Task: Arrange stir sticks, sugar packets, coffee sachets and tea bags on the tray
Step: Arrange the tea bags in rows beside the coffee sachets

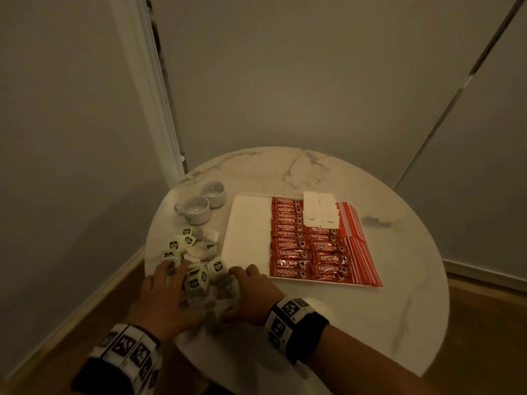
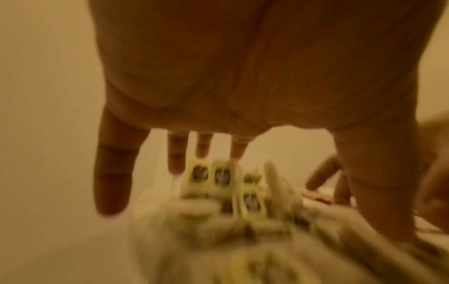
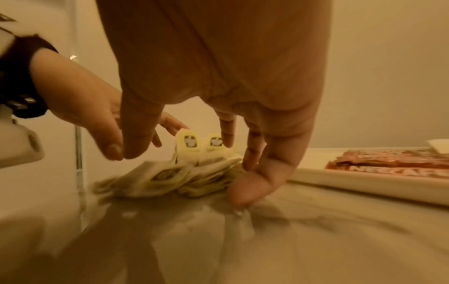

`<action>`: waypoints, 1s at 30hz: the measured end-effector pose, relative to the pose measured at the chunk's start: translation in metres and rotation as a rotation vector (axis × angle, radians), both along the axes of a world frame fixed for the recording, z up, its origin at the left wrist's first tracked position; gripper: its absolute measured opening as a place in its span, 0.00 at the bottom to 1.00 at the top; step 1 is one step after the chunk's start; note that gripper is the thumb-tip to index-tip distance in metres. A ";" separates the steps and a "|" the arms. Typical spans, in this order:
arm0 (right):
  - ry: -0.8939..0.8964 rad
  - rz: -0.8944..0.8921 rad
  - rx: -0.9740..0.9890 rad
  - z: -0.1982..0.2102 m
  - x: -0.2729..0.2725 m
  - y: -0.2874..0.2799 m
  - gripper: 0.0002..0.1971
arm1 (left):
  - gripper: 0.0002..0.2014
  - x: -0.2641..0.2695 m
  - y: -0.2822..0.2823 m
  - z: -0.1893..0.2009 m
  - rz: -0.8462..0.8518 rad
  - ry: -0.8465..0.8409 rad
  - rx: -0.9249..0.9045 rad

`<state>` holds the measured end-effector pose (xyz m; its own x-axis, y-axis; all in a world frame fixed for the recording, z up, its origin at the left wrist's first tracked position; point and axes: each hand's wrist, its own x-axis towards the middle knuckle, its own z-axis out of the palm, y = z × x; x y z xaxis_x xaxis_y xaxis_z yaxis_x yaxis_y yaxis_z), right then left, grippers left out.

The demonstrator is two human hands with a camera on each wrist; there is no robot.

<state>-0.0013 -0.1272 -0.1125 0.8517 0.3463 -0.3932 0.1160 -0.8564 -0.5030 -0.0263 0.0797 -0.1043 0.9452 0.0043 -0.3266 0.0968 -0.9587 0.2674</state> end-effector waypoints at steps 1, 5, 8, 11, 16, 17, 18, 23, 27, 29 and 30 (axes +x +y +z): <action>-0.004 0.003 -0.006 -0.004 -0.002 0.004 0.49 | 0.58 -0.005 0.001 -0.008 0.034 0.013 -0.006; -0.044 -0.004 0.003 -0.011 -0.006 0.017 0.39 | 0.55 -0.006 -0.008 -0.038 0.163 -0.124 -0.109; -0.058 -0.056 0.030 -0.013 -0.006 0.018 0.30 | 0.48 0.000 -0.016 -0.054 0.162 -0.174 -0.137; -0.052 -0.076 0.007 -0.013 -0.004 0.011 0.26 | 0.50 0.002 -0.030 -0.061 0.090 -0.171 -0.098; -0.051 -0.144 0.013 -0.015 -0.010 -0.014 0.23 | 0.47 -0.006 -0.066 -0.065 -0.004 -0.152 -0.069; -0.056 -0.164 0.027 -0.016 -0.014 -0.022 0.23 | 0.51 -0.009 -0.072 -0.063 -0.014 -0.131 -0.077; -0.063 -0.186 0.042 -0.017 -0.018 -0.030 0.23 | 0.54 -0.011 -0.079 -0.064 -0.030 -0.114 -0.092; -0.098 -0.246 0.064 -0.018 -0.031 -0.067 0.23 | 0.51 -0.022 -0.094 -0.054 -0.118 -0.080 -0.243; -0.096 -0.268 0.005 -0.012 -0.037 -0.086 0.35 | 0.42 -0.014 -0.084 -0.024 -0.048 -0.209 -0.231; -0.148 -0.247 -0.088 -0.003 -0.036 -0.085 0.39 | 0.39 0.008 -0.071 -0.013 0.041 -0.443 -0.122; -0.218 -0.227 -0.129 0.003 -0.034 -0.081 0.39 | 0.37 0.022 -0.062 -0.009 0.098 -0.510 -0.078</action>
<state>-0.0355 -0.2080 -0.1092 0.9701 0.0979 -0.2219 0.0082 -0.9276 -0.3735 -0.0038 0.0181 -0.1130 0.9805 0.0945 0.1723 0.0237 -0.9272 0.3738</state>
